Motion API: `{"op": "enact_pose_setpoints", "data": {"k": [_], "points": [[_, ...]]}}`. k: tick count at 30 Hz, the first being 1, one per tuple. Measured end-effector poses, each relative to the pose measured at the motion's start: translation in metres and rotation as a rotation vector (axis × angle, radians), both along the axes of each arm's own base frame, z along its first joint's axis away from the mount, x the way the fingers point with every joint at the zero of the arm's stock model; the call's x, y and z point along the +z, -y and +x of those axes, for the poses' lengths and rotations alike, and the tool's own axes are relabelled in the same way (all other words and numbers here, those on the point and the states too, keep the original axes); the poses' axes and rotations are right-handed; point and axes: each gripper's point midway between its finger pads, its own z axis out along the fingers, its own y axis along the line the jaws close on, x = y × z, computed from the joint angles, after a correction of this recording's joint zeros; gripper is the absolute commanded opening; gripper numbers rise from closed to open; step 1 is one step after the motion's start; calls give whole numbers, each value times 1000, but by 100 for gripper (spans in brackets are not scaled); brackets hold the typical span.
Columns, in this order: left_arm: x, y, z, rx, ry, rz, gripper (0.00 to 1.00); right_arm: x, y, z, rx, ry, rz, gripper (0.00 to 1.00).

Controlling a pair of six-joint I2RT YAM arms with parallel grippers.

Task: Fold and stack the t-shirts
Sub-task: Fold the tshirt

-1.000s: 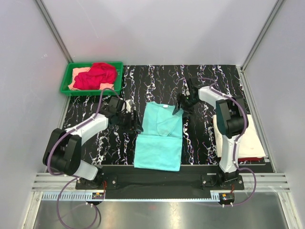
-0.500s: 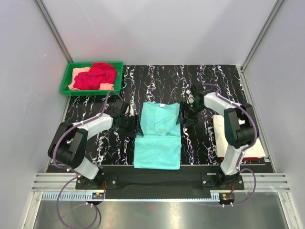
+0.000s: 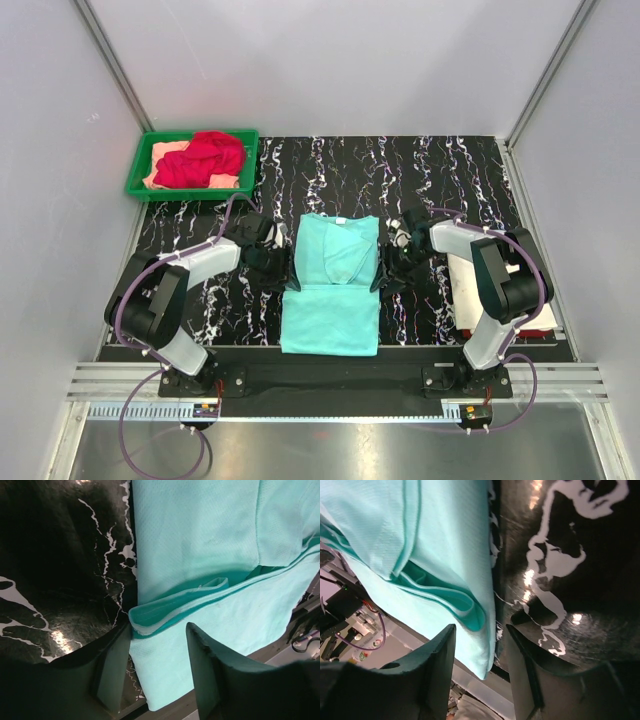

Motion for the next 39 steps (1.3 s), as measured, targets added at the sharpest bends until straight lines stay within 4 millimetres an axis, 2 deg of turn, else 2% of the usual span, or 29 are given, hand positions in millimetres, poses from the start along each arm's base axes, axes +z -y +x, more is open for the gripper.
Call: {"op": "enact_pose_setpoints", "data": {"k": [7,15,16,18,19,22,23,25,26,31,32,39], "points": [[-2,-11,0,19,-1,68,57,3,-8,3,9,22,30,51],[0,-7,3,16,10,50,44,4,-13,3,19,26,45,46],[0,-5,5,14,13,42,37,4,-13,3,19,27,45,43],[-2,-2,6,10,11,29,29,4,-14,3,17,27,45,42],[-3,-1,6,9,7,23,23,4,-14,4,17,28,46,36],[-3,2,6,2,4,6,14,5,-15,7,16,33,45,22],[-2,3,6,-1,5,0,7,6,-15,8,15,36,45,20],[1,7,7,-6,8,-20,0,8,-16,11,13,40,47,17],[3,8,8,-11,12,-31,0,9,-17,12,12,44,49,12],[22,24,12,-37,48,-135,0,20,-17,12,8,59,56,4],[25,27,13,-42,55,-154,0,22,-18,13,8,64,58,0],[31,32,16,-55,75,-187,0,30,-18,19,6,94,54,0]]}}
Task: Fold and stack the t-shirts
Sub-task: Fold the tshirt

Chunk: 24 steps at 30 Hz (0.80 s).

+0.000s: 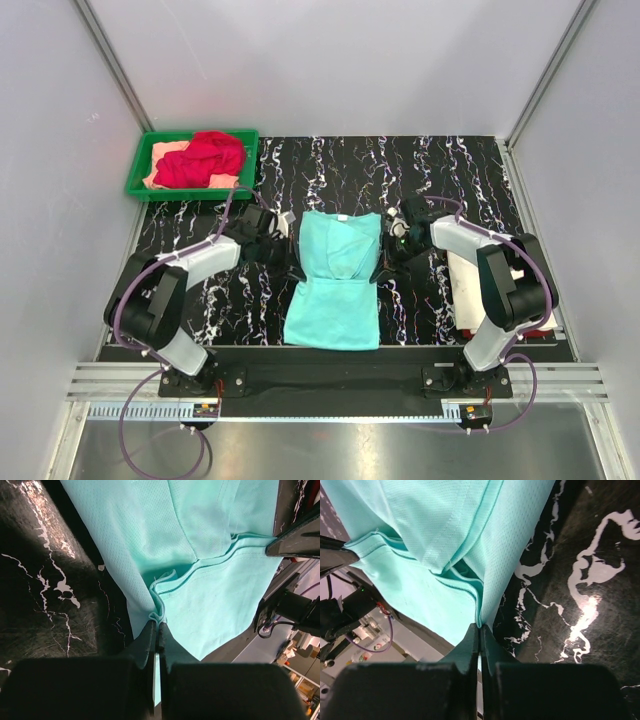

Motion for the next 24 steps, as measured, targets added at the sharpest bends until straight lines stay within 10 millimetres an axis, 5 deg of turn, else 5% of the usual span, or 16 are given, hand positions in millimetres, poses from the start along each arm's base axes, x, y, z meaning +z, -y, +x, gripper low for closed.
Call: {"op": "enact_pose_setpoints", "data": {"k": [10,14,18,21,24], "points": [[-39,-4,18,-4,-44,108,0,-28,16,7,-32,0,-130,0],[-39,-4,28,-10,-32,128,0,-41,19,4,-40,-42,-157,0],[-40,-8,34,-14,-8,171,31,-41,19,4,-44,-43,-159,4],[-38,-17,36,-4,19,225,49,-41,20,4,-43,-44,-165,27],[-31,-32,33,8,40,295,54,-38,24,6,-45,-40,-196,43]]}}
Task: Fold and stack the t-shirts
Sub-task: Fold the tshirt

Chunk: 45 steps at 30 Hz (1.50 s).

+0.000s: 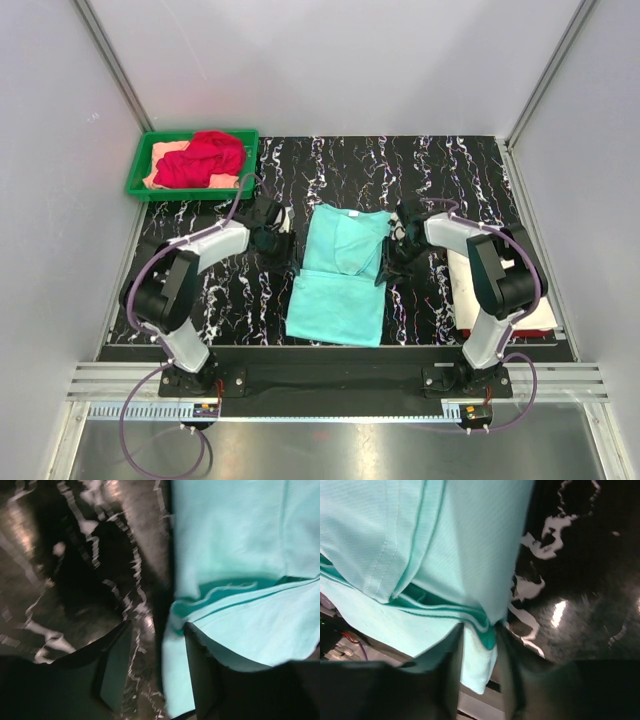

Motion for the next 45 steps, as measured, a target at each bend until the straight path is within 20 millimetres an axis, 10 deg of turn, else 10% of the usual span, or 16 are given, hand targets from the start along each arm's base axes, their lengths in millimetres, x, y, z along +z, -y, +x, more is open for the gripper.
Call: {"op": "enact_pose_setpoints", "data": {"k": [10,20,30,43,45], "points": [[75,12,11,-8,138,-109,27,34,1,13,-9,84,-21,37],[-11,39,9,-32,-83,-177,19,4,1,9,-55,26,-36,15],[-13,41,7,-66,-86,-197,14,-1,7,7,-65,14,-64,20],[27,21,12,-49,46,-103,47,54,1,28,-71,129,-13,37],[37,19,13,-39,67,-101,55,55,1,28,-72,129,-10,53]]}}
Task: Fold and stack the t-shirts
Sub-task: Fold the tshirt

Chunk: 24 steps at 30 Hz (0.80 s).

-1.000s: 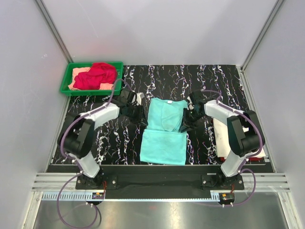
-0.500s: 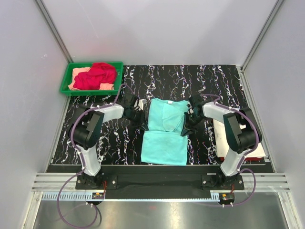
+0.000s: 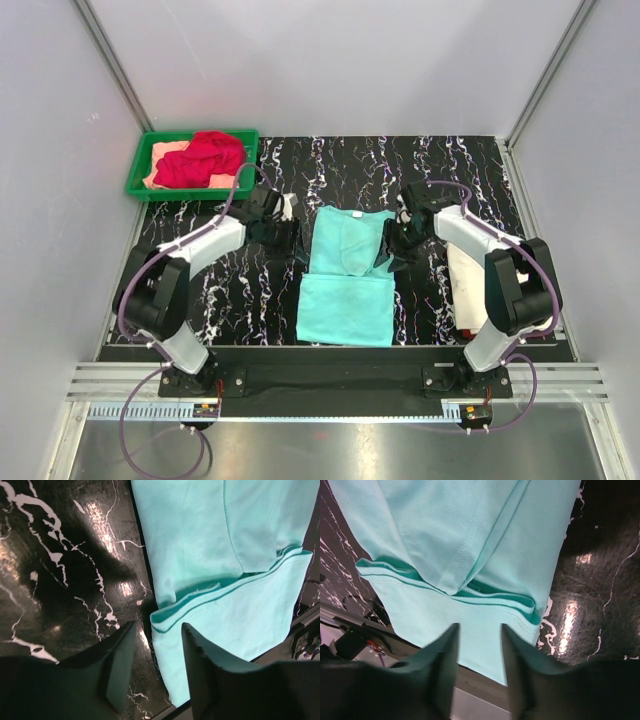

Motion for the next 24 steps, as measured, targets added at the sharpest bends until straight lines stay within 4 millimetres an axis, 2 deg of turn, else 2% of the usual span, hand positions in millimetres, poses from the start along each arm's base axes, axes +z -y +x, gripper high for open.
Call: {"op": "enact_pose_setpoints", "data": {"k": [4,5,6,8,12,16,19,24], "points": [[22,-6,-6,34,36,-4,63,2,5,-18,-3,-33,-3,69],[26,-9,-12,43,42,-10,64,3,7,-27,-1,-44,-1,71],[29,-12,-20,54,36,-18,64,5,9,-37,-2,-53,7,78],[27,-16,-41,75,3,-28,66,7,13,-62,-12,-82,21,86],[-6,-23,-98,118,-167,-18,69,8,18,-112,-45,-135,74,83],[-31,-26,-144,149,-307,23,68,-6,20,-156,-93,-228,121,75],[-35,-20,-155,169,-342,26,67,-21,18,-176,-125,-294,137,72],[-38,-9,-162,197,-360,19,66,-33,12,-185,-150,-326,166,70]]}}
